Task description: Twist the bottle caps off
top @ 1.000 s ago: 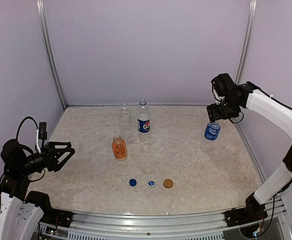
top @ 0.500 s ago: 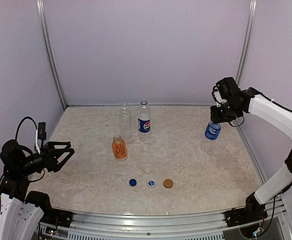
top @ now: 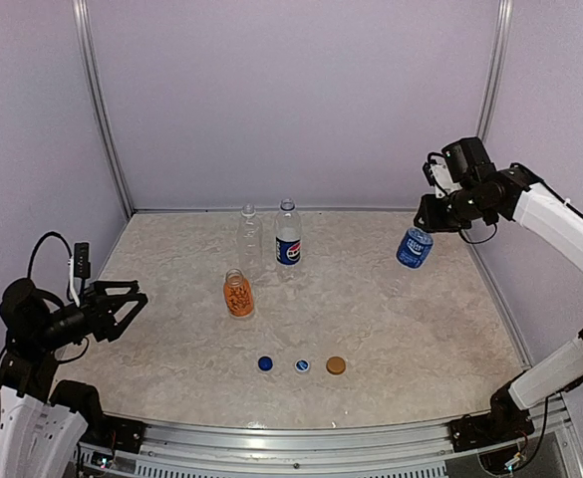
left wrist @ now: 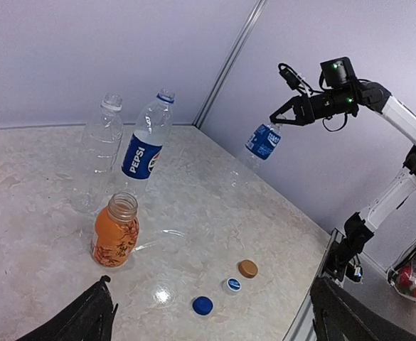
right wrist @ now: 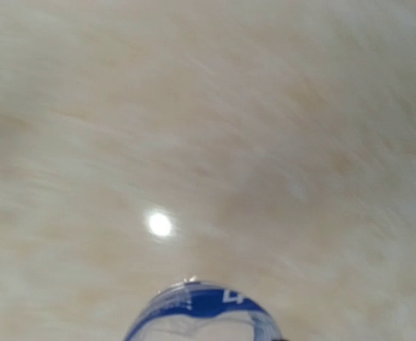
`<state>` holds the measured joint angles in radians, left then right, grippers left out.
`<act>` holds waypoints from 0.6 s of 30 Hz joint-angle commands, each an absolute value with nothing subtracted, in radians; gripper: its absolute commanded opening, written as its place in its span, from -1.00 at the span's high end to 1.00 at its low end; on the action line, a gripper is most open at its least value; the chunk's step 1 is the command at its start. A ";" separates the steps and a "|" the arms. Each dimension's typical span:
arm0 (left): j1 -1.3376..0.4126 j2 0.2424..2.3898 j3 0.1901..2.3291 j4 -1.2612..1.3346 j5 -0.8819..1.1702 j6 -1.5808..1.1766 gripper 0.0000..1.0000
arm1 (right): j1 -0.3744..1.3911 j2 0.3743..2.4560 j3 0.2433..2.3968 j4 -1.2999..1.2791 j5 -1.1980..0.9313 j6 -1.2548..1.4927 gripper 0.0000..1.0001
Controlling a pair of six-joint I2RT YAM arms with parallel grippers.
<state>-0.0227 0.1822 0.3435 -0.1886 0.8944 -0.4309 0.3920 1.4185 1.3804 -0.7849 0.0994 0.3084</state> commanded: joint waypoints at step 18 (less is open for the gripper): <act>-0.385 0.662 0.997 -0.956 0.640 0.525 -0.98 | 1.123 1.848 2.175 -0.599 -0.218 0.224 1.00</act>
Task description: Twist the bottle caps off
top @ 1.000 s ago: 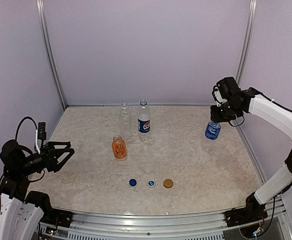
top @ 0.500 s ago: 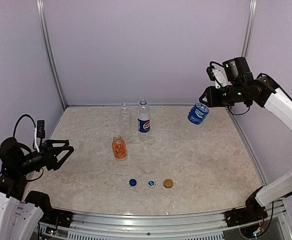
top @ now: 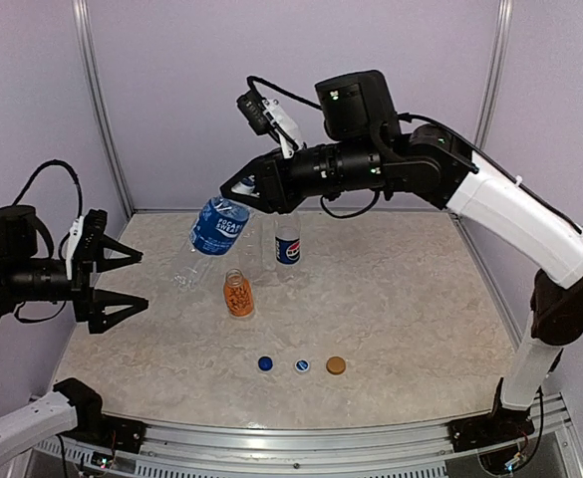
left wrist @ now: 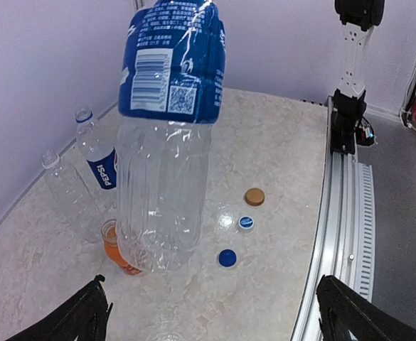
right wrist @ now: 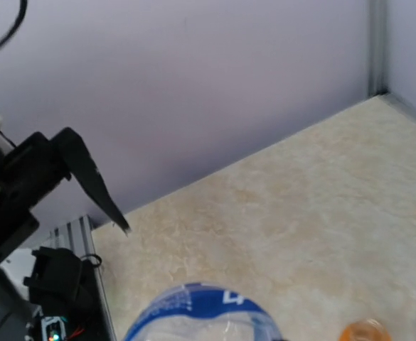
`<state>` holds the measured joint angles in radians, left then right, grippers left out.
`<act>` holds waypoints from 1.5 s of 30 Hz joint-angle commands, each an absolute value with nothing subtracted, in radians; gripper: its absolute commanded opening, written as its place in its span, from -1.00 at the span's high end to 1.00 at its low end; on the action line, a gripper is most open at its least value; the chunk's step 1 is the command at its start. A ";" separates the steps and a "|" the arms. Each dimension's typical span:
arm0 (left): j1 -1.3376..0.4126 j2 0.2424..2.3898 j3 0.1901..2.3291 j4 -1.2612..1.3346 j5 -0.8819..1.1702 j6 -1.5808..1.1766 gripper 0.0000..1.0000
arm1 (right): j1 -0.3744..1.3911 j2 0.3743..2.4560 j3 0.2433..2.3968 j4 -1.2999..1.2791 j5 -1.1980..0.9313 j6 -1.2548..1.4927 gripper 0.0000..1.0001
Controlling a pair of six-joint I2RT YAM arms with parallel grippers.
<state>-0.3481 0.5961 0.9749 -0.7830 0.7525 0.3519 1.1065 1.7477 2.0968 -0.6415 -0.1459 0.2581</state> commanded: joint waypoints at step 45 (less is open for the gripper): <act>-0.598 0.684 0.582 0.271 -0.179 1.614 0.14 | 1.026 1.783 1.708 -0.116 -0.366 0.575 -0.76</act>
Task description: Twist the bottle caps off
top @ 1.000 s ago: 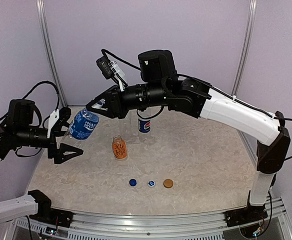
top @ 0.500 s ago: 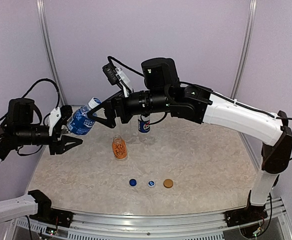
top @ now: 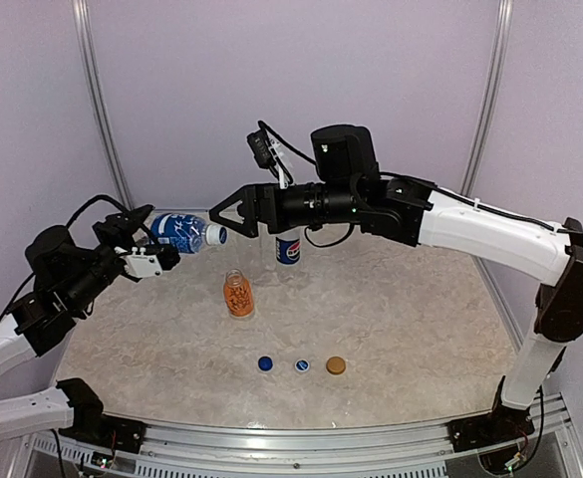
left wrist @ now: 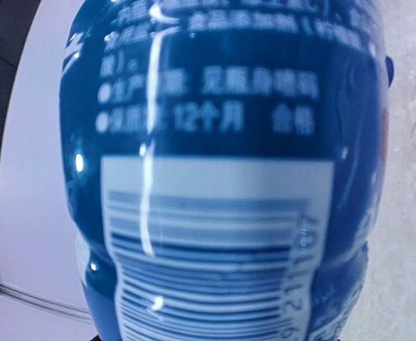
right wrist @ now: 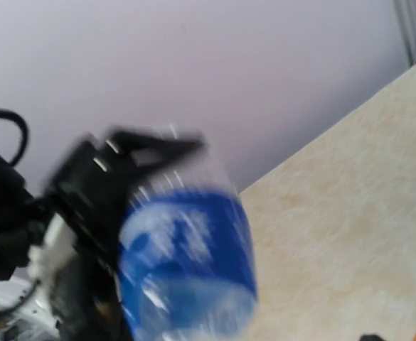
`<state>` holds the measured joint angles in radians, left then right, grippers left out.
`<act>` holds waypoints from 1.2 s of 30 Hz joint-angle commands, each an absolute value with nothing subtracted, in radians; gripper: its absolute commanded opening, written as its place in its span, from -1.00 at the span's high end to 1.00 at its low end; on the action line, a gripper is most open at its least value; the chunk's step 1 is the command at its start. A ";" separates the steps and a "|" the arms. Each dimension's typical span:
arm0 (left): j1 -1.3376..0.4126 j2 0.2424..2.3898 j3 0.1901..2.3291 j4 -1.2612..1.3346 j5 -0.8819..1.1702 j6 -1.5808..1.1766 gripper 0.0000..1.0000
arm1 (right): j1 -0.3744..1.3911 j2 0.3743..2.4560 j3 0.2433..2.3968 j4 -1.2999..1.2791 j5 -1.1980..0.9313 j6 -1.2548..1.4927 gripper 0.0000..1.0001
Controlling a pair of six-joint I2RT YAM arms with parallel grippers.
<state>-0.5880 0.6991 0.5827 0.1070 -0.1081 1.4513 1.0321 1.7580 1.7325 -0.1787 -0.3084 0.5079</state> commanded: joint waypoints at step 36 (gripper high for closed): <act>-0.675 0.642 0.889 -0.687 0.070 1.008 0.27 | 1.208 1.796 1.729 -0.275 -0.051 -0.072 1.00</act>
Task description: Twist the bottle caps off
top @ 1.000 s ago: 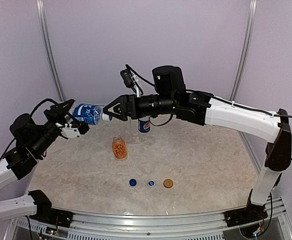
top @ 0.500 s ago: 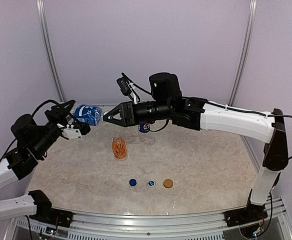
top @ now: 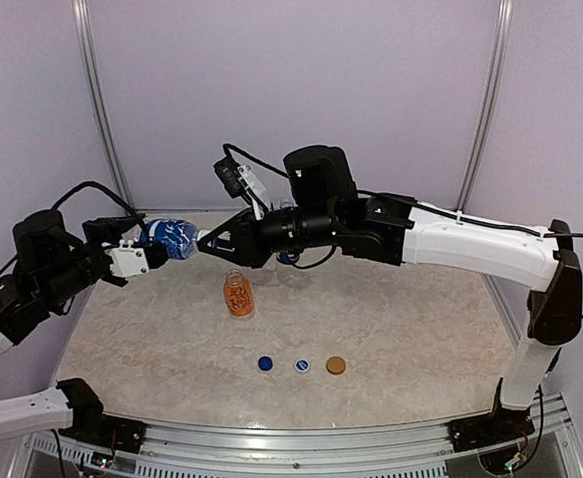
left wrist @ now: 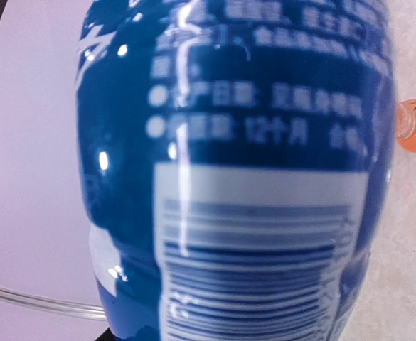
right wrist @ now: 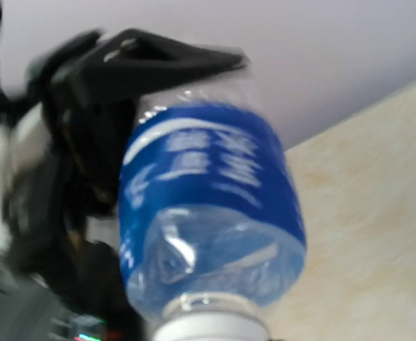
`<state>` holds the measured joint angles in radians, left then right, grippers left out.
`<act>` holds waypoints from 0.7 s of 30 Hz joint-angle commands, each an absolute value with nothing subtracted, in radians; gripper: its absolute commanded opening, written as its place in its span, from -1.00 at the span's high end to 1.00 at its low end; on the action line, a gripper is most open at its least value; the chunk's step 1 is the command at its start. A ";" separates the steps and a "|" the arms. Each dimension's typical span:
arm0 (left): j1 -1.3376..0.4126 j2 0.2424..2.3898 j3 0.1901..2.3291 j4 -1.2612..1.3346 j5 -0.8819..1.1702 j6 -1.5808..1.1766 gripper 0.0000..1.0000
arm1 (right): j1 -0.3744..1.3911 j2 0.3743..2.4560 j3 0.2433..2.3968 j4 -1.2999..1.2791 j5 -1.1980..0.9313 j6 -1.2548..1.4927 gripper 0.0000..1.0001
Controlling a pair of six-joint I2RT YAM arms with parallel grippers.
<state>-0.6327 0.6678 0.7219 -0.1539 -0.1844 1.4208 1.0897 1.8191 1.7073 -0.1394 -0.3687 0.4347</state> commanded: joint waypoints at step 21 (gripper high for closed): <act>-0.695 0.754 1.015 -1.125 0.572 0.556 0.35 | 1.578 1.728 1.409 0.081 0.433 -1.531 1.00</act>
